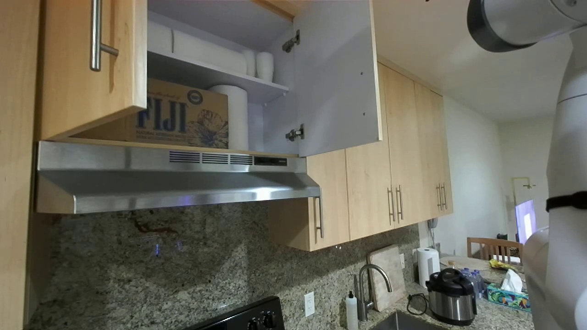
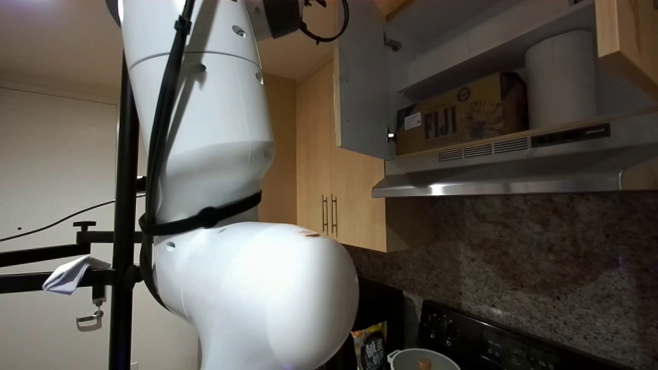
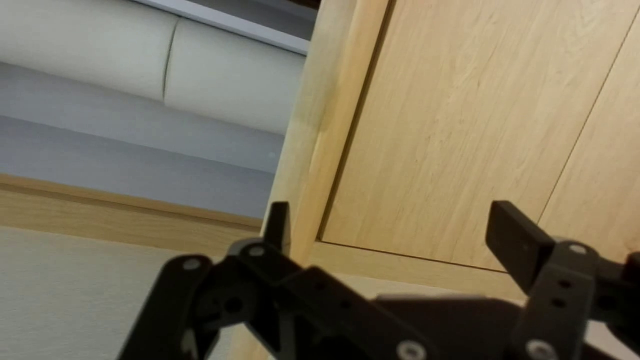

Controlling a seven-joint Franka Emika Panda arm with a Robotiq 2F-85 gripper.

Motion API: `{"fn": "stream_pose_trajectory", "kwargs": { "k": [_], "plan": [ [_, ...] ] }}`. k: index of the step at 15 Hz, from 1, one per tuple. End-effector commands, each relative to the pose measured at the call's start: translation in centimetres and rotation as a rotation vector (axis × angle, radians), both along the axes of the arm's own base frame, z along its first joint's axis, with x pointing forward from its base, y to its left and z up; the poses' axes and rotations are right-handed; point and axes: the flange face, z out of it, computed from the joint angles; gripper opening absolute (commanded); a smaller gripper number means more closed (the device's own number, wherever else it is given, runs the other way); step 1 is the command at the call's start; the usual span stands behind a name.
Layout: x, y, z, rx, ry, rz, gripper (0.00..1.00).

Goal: Open the left cabinet door at the top

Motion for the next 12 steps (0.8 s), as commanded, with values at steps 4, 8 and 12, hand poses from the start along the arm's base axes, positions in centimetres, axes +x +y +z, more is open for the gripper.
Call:
{"fn": "stream_pose_trajectory", "kwargs": {
  "k": [4,8,12],
  "plan": [
    [1.9,1.4,-2.0,-0.04,0.044,-0.006,1.0],
    [4.6,2.5,-4.0,-0.065,0.091,-0.006,1.0],
    [5.5,2.5,-4.2,-0.065,0.102,-0.01,1.0]
  ]
}}
